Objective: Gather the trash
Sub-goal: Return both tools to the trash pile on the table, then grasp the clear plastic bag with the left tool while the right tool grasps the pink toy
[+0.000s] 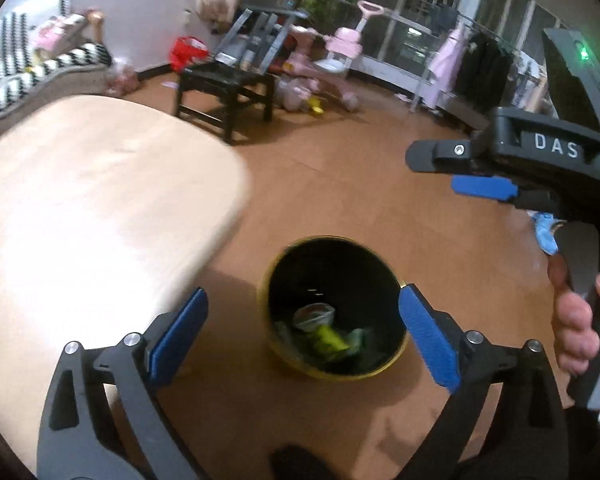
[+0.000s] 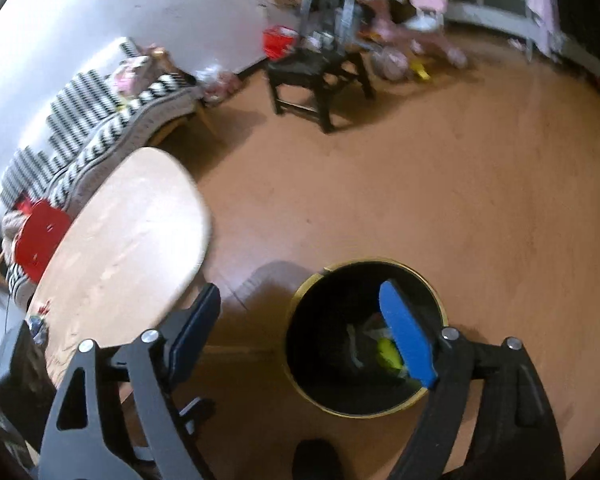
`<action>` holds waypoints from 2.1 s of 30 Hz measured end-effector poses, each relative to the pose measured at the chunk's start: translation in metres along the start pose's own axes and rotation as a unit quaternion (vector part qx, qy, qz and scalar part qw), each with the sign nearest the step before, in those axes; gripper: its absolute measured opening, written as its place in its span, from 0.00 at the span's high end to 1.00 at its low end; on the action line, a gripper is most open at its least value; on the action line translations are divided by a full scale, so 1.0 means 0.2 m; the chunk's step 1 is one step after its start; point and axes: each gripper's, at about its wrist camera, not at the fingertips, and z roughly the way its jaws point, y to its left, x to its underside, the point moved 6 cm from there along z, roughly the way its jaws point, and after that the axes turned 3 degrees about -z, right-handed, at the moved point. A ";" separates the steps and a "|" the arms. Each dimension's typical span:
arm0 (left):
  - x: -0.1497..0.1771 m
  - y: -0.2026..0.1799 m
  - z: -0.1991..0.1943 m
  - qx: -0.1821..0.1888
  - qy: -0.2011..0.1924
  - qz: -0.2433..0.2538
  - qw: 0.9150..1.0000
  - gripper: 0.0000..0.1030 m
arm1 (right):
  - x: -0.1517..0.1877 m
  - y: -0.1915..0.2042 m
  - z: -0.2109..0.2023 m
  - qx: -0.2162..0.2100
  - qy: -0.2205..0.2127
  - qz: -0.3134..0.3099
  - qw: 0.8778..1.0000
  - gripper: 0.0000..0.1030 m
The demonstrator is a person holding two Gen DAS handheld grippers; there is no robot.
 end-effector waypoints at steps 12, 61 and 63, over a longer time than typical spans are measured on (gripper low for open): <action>0.31 0.98 -1.05 -0.198 -0.059 -0.092 0.974 0.07 | 0.10 1.35 0.03 -0.153 0.020 -0.154 0.976 0.22; 0.57 2.41 -1.56 -0.326 -0.107 -0.345 0.874 0.55 | 1.00 2.76 0.55 -0.216 0.174 -0.331 0.902 0.42; 0.59 2.39 -1.58 -0.331 -0.107 -0.341 0.873 0.68 | 1.01 2.76 0.53 -0.219 0.174 -0.338 0.899 0.48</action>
